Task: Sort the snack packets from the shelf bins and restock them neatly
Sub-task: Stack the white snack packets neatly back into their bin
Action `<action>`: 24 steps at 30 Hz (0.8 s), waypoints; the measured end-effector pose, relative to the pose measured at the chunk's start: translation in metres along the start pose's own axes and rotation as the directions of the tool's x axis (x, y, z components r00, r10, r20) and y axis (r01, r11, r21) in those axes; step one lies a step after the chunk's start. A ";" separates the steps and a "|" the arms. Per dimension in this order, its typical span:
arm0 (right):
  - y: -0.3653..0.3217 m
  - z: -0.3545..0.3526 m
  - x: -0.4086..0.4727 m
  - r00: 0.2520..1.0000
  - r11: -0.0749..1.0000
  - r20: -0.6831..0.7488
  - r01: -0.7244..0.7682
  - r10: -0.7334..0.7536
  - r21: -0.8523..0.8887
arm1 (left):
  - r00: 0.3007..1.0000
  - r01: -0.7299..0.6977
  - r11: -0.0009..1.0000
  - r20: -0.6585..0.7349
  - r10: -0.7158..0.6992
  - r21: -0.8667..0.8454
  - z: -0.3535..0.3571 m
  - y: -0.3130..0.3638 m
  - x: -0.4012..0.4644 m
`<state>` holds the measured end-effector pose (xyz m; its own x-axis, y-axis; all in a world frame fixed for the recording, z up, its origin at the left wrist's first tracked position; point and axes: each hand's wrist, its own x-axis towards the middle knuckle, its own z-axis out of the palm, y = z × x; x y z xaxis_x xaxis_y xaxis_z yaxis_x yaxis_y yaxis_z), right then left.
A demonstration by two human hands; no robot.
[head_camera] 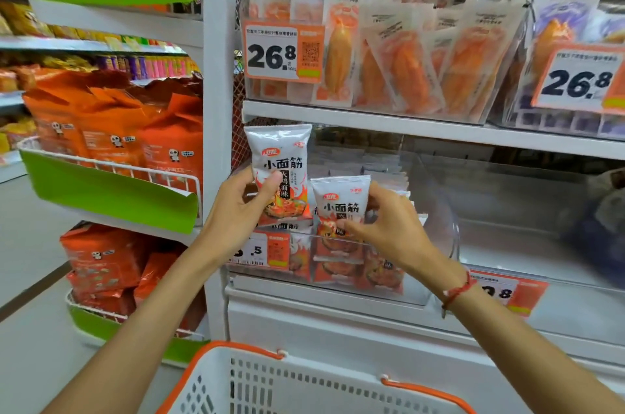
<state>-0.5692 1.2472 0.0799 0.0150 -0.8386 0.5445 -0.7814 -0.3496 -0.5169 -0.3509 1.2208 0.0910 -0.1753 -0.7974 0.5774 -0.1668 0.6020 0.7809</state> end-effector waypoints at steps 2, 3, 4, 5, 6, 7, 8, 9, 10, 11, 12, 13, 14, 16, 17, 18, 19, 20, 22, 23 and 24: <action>-0.003 -0.004 0.000 0.999 1.000 -0.052 0.007 -0.006 0.013 | 1.000 0.011 1.000 -0.004 -0.012 -0.020 0.000 -0.004 -0.004; -0.006 -0.008 0.001 0.997 0.999 -0.065 0.041 -0.040 0.004 | 1.000 0.019 0.999 -0.008 -0.020 -0.041 0.000 -0.006 -0.005; -0.007 -0.009 0.004 0.996 0.995 -0.043 0.081 -0.084 -0.057 | 0.999 0.029 0.998 -0.017 -0.030 -0.062 0.000 -0.009 -0.006; -0.007 -0.010 0.006 0.992 0.981 0.007 0.122 -0.122 -0.152 | 0.999 0.043 0.996 -0.027 -0.045 -0.080 0.000 -0.010 -0.006; -0.005 -0.009 0.008 0.990 0.961 0.065 0.140 -0.128 -0.236 | 0.998 0.056 0.994 -0.036 -0.059 -0.094 0.000 -0.012 -0.006; -0.004 -0.008 0.009 0.988 0.950 0.110 0.136 -0.109 -0.281 | 0.997 0.064 0.993 -0.041 -0.069 -0.102 0.001 -0.012 -0.005; -0.003 -0.007 0.010 0.987 0.952 0.144 0.115 -0.076 -0.285 | 0.996 0.069 0.992 -0.044 -0.074 -0.106 0.001 -0.012 -0.004; -0.003 -0.006 0.010 0.984 0.954 0.171 0.099 -0.052 -0.282 | 0.996 0.072 0.991 -0.045 -0.077 -0.109 0.001 -0.012 -0.004; -0.003 -0.004 0.010 0.980 0.951 0.196 0.100 -0.043 -0.292 | 0.996 0.077 0.991 -0.044 -0.082 -0.110 0.002 -0.013 -0.003; -0.002 -0.003 0.010 0.974 0.940 0.221 0.122 -0.051 -0.320 | 0.996 0.080 0.991 -0.040 -0.085 -0.111 0.002 -0.014 -0.002; -0.001 -0.003 0.011 0.967 0.923 0.246 0.149 -0.062 -0.354 | 0.995 0.087 0.990 -0.037 -0.092 -0.111 0.002 -0.015 -0.002; 0.000 -0.004 0.012 0.959 0.905 0.274 0.183 -0.077 -0.383 | 0.994 0.096 0.989 -0.031 -0.100 -0.113 0.002 -0.016 -0.001; 0.000 -0.006 0.014 0.951 0.898 0.300 0.198 -0.079 -0.393 | 0.994 0.106 0.988 -0.023 -0.109 -0.113 0.001 -0.017 0.000; 0.000 -0.014 0.018 0.955 0.934 0.283 0.176 -0.086 -0.310 | 0.994 0.110 0.988 -0.007 -0.111 -0.107 -0.002 -0.018 0.001; 0.000 -0.017 0.019 0.966 0.949 0.241 0.158 -0.092 -0.271 | 0.995 0.104 0.990 -0.001 -0.104 -0.095 -0.003 -0.019 0.001; 0.001 -0.018 0.019 0.972 0.951 0.212 0.160 -0.105 -0.264 | 0.995 0.096 0.992 0.001 -0.096 -0.082 -0.004 -0.019 0.002; 0.002 -0.017 0.018 0.971 0.944 0.211 0.174 -0.115 -0.282 | 0.996 0.091 0.993 0.001 -0.091 -0.075 -0.004 -0.019 0.002; 0.004 -0.015 0.018 0.967 0.936 0.226 0.185 -0.119 -0.298 | 0.996 0.089 0.993 0.000 -0.090 -0.075 -0.005 -0.019 0.001; 0.008 -0.010 0.018 0.959 0.933 0.267 0.181 -0.097 -0.311 | 0.996 0.089 0.992 -0.002 -0.089 -0.086 -0.005 -0.018 0.002; 0.008 -0.011 0.019 0.956 0.929 0.279 0.179 -0.087 -0.323 | 0.997 0.082 0.992 -0.003 -0.083 -0.093 -0.006 -0.017 0.003; 0.006 -0.014 0.020 0.959 0.927 0.270 0.181 -0.091 -0.330 | 0.998 0.068 0.992 0.000 -0.069 -0.105 -0.006 -0.015 0.004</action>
<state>-0.5817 1.2344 0.0968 0.2543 -0.8846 0.3909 -0.9269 -0.3382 -0.1625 -0.3430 1.2084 0.0836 -0.1639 -0.8370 0.5222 -0.0759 0.5384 0.8392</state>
